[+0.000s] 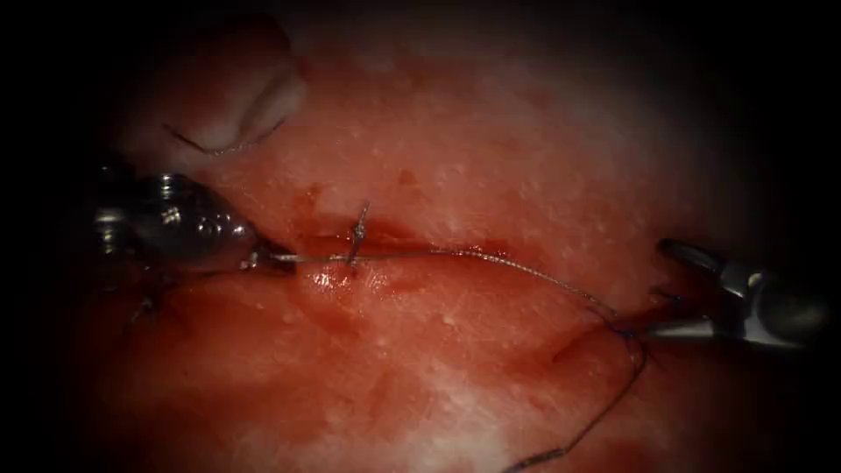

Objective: Wound Closure
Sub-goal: Use the left tool to grab the suture and pull the needle into frame, then pick up the needle near the tip using the left tool.

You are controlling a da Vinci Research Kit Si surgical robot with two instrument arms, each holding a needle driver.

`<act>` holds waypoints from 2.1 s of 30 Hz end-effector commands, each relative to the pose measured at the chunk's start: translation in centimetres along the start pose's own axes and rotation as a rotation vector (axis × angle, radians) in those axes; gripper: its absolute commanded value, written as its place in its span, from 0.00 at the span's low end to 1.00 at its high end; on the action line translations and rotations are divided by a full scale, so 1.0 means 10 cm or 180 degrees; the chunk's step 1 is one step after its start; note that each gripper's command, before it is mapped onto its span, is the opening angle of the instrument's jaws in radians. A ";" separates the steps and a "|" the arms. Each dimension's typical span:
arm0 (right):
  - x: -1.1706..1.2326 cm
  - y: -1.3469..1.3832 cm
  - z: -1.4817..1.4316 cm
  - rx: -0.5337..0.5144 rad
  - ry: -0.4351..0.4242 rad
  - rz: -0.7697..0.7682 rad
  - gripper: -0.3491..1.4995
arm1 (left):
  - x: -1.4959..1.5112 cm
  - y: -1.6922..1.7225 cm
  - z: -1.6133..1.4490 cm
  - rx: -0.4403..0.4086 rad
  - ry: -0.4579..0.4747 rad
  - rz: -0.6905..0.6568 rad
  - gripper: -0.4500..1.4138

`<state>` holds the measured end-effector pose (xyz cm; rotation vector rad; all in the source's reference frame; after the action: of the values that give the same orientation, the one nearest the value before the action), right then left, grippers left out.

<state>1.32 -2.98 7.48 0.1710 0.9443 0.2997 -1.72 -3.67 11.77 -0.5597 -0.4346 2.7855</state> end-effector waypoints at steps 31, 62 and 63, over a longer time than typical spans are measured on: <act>0.000 -0.013 0.019 0.0044 0.0015 -0.0012 0.74 | 0.152 -0.317 0.053 0.0597 0.0775 -0.0338 0.00; 0.001 -0.018 0.019 0.0051 0.0019 -0.0018 0.74 | 0.132 -0.181 -0.029 -0.0487 0.1940 -0.0691 0.90; 0.000 -0.018 0.018 0.0052 0.0019 -0.0018 0.74 | 0.135 -0.161 -0.031 -0.0549 0.1975 -0.0624 0.90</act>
<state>1.45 -3.10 7.49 0.1802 0.9520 0.2890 -2.45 -1.86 11.49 -1.2972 -0.5660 2.2409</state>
